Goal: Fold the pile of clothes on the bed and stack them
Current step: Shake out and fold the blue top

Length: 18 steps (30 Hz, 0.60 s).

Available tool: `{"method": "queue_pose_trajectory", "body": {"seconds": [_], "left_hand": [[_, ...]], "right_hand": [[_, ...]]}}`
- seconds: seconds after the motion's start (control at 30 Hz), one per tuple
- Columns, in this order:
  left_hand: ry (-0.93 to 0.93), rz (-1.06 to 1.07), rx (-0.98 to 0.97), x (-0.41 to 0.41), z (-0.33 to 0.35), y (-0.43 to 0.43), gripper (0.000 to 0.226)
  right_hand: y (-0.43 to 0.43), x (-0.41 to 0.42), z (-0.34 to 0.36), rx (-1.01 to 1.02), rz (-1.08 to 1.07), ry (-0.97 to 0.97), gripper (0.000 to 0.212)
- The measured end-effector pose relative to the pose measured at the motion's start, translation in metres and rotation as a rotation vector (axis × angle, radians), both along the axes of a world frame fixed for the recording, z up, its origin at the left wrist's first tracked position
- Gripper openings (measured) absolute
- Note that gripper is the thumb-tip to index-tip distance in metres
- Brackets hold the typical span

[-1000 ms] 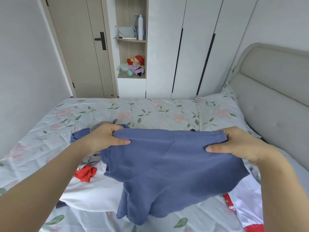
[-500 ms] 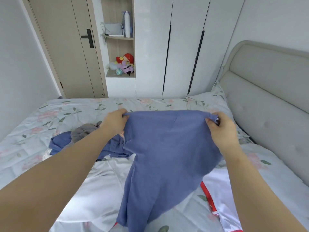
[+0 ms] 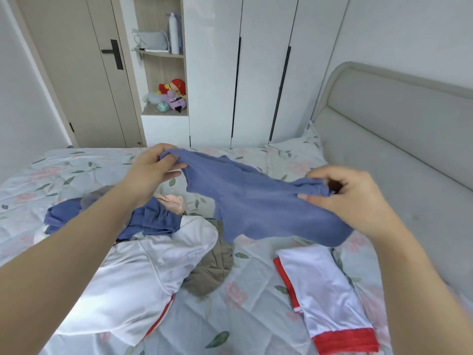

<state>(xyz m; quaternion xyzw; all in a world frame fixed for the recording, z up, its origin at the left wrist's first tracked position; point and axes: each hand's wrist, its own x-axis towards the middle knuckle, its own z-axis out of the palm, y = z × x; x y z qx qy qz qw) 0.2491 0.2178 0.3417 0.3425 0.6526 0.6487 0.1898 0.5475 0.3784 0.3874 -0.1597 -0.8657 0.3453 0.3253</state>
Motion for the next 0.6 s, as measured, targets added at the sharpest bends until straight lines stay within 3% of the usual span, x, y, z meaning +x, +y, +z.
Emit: {"method": "queue_pose_trajectory", "body": {"seconds": [0.13,0.27,0.37,0.47,0.6], "left_hand": [[0.125,-0.086,-0.335,0.019,-0.074,-0.048,0.016],[0.257,-0.167,-0.659,0.055,-0.162,-0.096,0.018],[0.253,-0.264,-0.852,0.085,-0.232,-0.126,0.022],[0.091,-0.241,-0.995,0.112,-0.296,-0.152,0.023],[-0.216,-0.064,-0.997,0.151,-0.352,-0.183,0.025]], "right_hand": [[-0.044,0.027,-0.078,-0.070,0.120,-0.375,0.006],[-0.098,0.049,-0.185,-0.035,0.105,-0.736,0.007],[-0.142,0.070,-0.267,-0.023,0.000,-0.955,0.017],[-0.184,0.094,-0.335,-0.033,-0.063,-1.111,0.023],[-0.221,0.116,-0.395,-0.065,-0.064,-1.204,0.025]]}}
